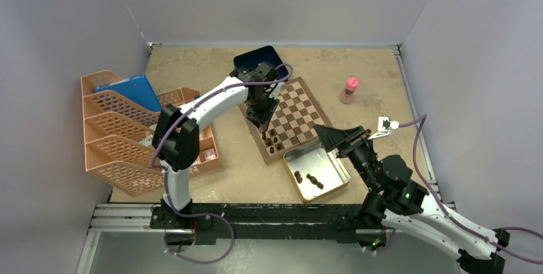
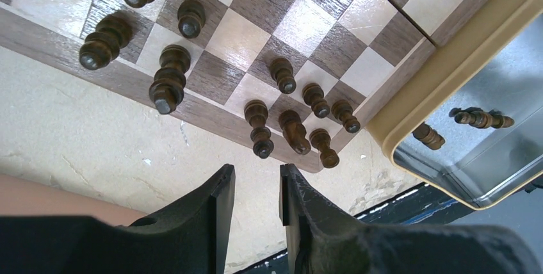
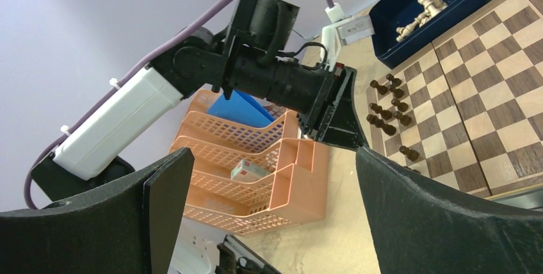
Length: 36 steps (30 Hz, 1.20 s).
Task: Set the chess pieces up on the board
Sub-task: Place the chess piece on the chessboard, then move the chess piece to the chessboard.
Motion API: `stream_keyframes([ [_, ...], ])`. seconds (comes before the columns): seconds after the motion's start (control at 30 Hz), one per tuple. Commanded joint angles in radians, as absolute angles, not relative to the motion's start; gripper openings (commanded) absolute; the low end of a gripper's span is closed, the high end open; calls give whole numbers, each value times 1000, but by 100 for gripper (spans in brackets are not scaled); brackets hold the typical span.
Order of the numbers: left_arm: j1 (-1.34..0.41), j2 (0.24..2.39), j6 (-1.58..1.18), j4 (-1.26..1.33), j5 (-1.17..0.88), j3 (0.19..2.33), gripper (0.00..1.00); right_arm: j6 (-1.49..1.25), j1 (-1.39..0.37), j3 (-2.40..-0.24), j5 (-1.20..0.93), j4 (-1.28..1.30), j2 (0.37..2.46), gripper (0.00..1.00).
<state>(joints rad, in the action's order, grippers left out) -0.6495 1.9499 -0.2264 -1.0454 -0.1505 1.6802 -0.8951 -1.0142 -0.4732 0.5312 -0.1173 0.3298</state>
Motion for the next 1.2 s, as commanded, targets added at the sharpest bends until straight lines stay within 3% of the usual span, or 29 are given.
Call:
stream_keyframes([
  [0.0, -654, 1882, -242, -999, -128, 1650, 31, -884, -1017, -518, 540, -159, 336, 99],
  [1.17, -666, 1930, -238, -939, -163, 1585, 24, -866, -1017, -529, 543, -180, 371, 99],
])
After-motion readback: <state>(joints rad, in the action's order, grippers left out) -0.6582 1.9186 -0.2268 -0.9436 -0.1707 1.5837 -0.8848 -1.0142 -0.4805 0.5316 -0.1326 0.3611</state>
